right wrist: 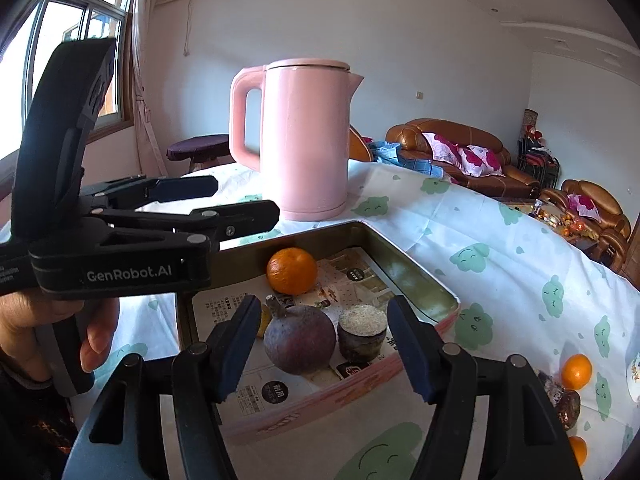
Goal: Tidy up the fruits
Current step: 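Move the left tool to the brown round cake while the right tool approaches the small yellow fruit, then grasp the brown round cake with the left gripper while the right gripper grasps the small yellow fruit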
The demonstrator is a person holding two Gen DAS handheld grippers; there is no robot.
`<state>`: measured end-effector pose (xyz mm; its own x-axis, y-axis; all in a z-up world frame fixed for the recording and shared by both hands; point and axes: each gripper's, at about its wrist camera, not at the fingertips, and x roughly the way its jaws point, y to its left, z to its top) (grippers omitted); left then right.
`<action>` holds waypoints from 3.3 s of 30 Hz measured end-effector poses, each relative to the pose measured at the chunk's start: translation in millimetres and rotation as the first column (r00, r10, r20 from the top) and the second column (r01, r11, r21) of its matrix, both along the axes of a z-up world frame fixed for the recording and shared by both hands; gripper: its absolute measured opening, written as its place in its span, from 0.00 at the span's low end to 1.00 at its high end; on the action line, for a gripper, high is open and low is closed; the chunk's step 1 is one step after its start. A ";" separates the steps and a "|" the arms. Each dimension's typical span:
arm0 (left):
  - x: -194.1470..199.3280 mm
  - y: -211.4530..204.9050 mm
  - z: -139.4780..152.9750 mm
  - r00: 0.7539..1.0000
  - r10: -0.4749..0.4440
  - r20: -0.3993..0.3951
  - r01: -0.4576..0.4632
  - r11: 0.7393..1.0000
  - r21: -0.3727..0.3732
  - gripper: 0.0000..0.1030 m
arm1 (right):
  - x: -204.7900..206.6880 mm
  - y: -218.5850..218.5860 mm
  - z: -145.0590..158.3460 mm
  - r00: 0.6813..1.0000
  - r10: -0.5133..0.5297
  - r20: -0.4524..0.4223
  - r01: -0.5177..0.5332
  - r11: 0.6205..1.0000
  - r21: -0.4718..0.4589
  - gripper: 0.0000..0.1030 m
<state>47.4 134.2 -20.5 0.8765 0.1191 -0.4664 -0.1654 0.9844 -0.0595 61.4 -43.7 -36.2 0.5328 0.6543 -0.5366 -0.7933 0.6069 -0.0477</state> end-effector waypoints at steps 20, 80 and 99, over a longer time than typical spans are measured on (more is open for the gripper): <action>40.3 -154.1 -8.8 0.951 -0.294 -0.091 0.301 0.951 0.071 0.82 | 36.5 -205.4 -2.3 0.841 -0.537 -0.058 0.539 0.842 0.023 0.65; 72.3 -212.0 -42.4 0.864 -0.455 -0.215 0.452 0.890 -0.066 0.45 | 37.5 -227.7 -20.8 0.843 -0.498 -0.205 0.505 0.863 -0.021 0.28; 48.6 -208.0 -28.2 0.907 -0.411 -0.096 0.414 0.910 0.014 0.45 | 24.2 -231.7 -10.8 0.865 -0.481 -0.144 0.491 0.870 0.049 0.28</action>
